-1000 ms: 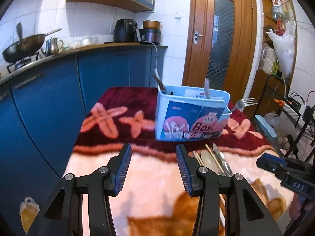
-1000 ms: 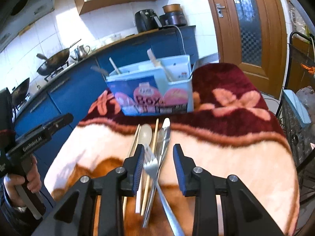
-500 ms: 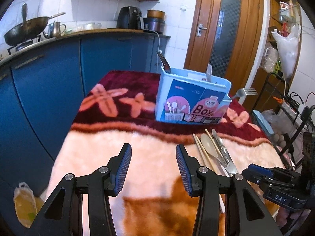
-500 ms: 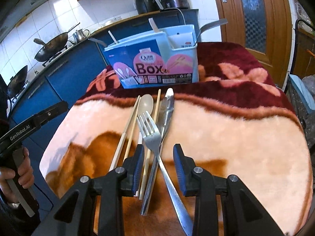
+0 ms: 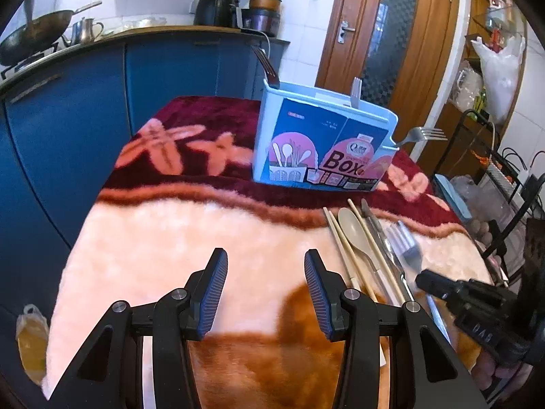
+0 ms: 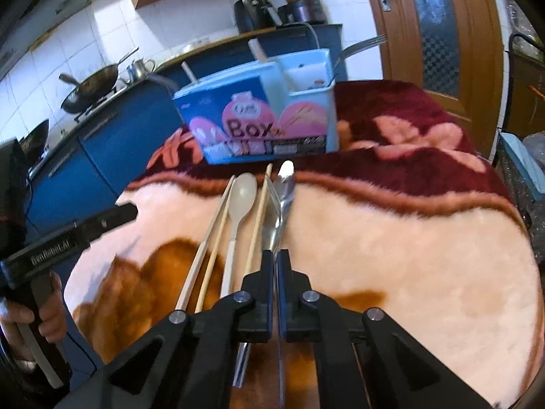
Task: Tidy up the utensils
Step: 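Grasp the metal knife with the right tool while the left tool approaches the utensils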
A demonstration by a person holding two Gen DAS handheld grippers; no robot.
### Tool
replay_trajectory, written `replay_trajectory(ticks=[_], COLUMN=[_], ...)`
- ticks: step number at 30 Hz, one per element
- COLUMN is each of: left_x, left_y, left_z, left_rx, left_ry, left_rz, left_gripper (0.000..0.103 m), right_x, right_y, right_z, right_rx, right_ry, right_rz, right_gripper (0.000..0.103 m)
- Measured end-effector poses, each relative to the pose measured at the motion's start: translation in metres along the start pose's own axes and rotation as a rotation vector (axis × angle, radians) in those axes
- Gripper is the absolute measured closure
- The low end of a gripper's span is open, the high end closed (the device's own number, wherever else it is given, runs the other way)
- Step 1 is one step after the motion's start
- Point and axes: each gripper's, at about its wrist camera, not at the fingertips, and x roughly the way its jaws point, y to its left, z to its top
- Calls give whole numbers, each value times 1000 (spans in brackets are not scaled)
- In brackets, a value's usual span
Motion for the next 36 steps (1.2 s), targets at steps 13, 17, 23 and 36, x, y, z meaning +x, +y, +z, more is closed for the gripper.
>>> replay_trajectory(ticks=[13,17,23,36], left_x=[29,41,60,75], left_y=[-40,-53,-60,-60], left_z=[1,-2,1,13], left_rx=[52,71,72,77], left_ry=[127,179,233,268], left_rz=[-82,-83,-16,28], left_gripper=[55,55,55,55], right_x=[10,15,20,36], right_y=[-30,-38,-45,-41], right_z=[10,13,16,26], right_rx=[57,64,60,-5], right_ry=[20,39,63,154], right_rz=[26,40,68,108], right_gripper=[99,99,97,92])
